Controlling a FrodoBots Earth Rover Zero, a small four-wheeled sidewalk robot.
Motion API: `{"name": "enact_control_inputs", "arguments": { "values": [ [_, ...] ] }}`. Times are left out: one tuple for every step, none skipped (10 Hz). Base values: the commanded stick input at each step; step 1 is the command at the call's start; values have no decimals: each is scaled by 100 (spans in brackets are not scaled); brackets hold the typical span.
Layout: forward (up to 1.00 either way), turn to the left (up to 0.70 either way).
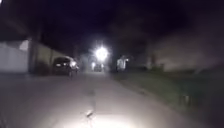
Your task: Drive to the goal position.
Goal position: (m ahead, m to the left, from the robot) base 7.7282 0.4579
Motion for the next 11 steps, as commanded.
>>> {"name": "enact_control_inputs", "arguments": {
  "values": [
    [70,0],
    [70,0],
    [70,0],
    [70,0],
    [70,0],
    [70,0],
    [70,0],
    [70,0],
    [70,0],
    [70,0],
    [70,0]
  ]
}}
